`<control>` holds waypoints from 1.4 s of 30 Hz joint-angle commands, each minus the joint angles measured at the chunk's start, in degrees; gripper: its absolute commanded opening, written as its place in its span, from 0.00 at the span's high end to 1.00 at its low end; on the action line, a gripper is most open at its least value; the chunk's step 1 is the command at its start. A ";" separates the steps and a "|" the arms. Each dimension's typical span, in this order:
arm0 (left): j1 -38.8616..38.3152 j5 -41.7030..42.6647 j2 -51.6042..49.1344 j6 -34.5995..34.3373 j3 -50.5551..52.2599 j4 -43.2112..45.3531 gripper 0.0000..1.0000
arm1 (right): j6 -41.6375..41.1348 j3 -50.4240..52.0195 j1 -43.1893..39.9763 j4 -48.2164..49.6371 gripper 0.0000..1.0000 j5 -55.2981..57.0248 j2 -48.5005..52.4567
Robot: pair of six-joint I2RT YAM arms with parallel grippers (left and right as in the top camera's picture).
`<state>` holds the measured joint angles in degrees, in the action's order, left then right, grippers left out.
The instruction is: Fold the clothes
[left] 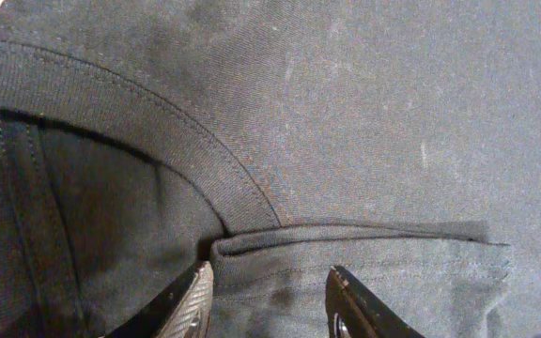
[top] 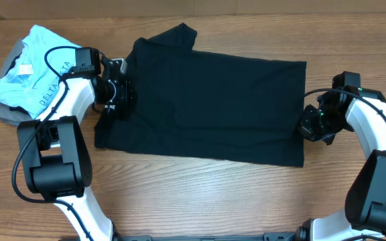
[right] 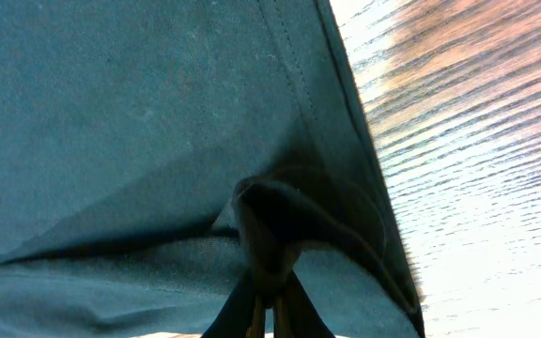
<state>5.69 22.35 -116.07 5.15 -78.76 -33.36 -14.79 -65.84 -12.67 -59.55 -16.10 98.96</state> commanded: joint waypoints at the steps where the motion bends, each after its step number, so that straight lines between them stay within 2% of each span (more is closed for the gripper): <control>1: -0.48 0.92 -0.94 -0.85 0.39 0.22 0.56 | -0.22 -1.29 -0.26 0.46 0.96 0.59 -0.81; 3: -0.55 -0.52 -0.94 -0.85 0.39 0.26 0.51 | -0.22 -1.29 -0.26 0.50 0.96 0.59 -0.81; 5: -0.59 -1.92 -0.94 -0.85 0.39 0.50 0.51 | -0.22 -1.29 -0.26 0.48 0.96 0.59 -0.81; 8: -0.59 -1.95 -0.94 -0.87 0.42 1.05 0.52 | -0.22 -1.29 -0.26 0.57 0.96 0.59 -0.81; 9: -0.61 -1.95 -0.98 -0.85 0.42 1.11 0.56 | -0.22 -1.29 -0.26 0.66 0.96 0.59 -0.81; 13: -0.59 -1.95 -1.70 -0.85 0.42 1.29 0.60 | -0.22 -1.29 -0.26 0.68 0.96 0.59 -0.81; 20: -1.40 -1.33 -3.04 -0.87 0.42 2.69 0.62 | -0.22 -1.29 -0.26 0.68 0.96 0.59 -0.81; 23: -1.79 -1.31 -3.19 -0.90 0.42 3.67 0.75 | -0.22 -1.29 -0.26 0.68 0.96 0.59 -0.81; 26: -1.97 -1.29 -3.19 -0.90 0.39 4.04 0.94 | -0.22 -1.29 -0.26 0.68 0.96 0.59 -0.81; 27: -1.97 -1.16 -3.17 -0.92 0.33 4.02 0.96 | -0.22 -1.29 -0.26 0.68 0.96 0.61 -0.81; 33: -1.86 0.63 -2.67 -1.09 -3.15 -0.20 0.96 | -0.22 -1.29 -0.28 0.98 0.96 0.66 -0.81; 42: -1.86 -2.03 -0.90 0.24 -12.52 -9.07 0.96 | -0.15 -1.38 -0.26 3.37 0.96 0.52 -1.03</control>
<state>4.10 21.10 -118.54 4.45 -87.11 -40.38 -14.81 -65.84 -12.67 -57.32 -16.12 98.96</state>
